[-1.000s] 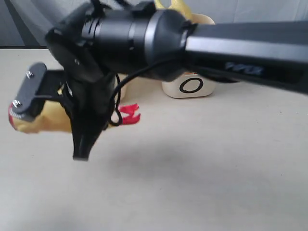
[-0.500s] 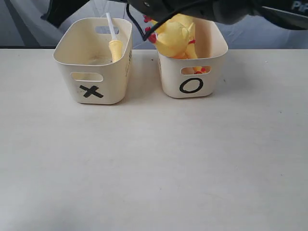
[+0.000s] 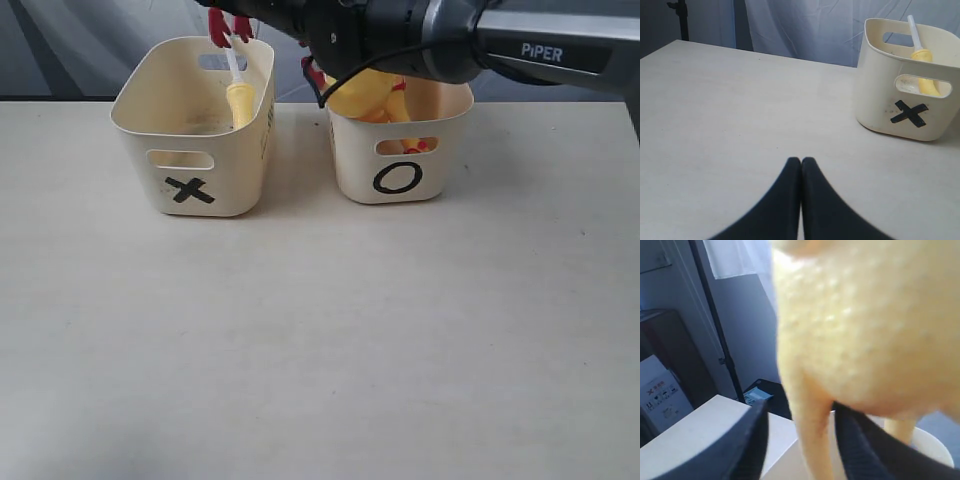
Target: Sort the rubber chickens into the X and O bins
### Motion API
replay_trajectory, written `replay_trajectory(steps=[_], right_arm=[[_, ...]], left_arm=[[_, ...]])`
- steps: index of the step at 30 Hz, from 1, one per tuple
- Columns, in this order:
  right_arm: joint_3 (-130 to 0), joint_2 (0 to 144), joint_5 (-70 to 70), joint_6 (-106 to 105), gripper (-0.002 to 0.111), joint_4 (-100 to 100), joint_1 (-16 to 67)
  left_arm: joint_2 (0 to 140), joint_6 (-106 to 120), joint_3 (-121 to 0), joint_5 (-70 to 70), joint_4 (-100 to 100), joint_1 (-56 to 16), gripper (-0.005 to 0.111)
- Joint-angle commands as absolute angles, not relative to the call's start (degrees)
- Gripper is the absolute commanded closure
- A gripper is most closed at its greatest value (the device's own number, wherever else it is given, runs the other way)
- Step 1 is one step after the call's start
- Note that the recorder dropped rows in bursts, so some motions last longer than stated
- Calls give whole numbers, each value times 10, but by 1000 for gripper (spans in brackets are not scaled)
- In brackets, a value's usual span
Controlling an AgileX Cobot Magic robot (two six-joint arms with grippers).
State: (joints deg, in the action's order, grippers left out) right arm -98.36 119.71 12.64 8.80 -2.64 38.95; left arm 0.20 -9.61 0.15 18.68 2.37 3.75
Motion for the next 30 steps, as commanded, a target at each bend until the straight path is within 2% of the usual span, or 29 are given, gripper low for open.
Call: replay_trajectory(steps=[1,3,5,12,18,30], right_arm=[[-986,1190,131,87,42,-16,391],[-986,1190,120,87,39,-16,391],[-986,1190,117,87,43,-4,395],[-986,1189,71,86,80,120,421],[-986,1173,12,86,109,132,435],[-986,1094,-510,63,109,181,453]], left_arm=[[0,-99,0,180,24,33,107],[0,-99,0,180,24,33,107],[0,-99,0,180,24,33,107],[0,-99,0,180,24,33,107],[0,-99,0,180,24,33,107],[0,-99,0,180,24,33,107]])
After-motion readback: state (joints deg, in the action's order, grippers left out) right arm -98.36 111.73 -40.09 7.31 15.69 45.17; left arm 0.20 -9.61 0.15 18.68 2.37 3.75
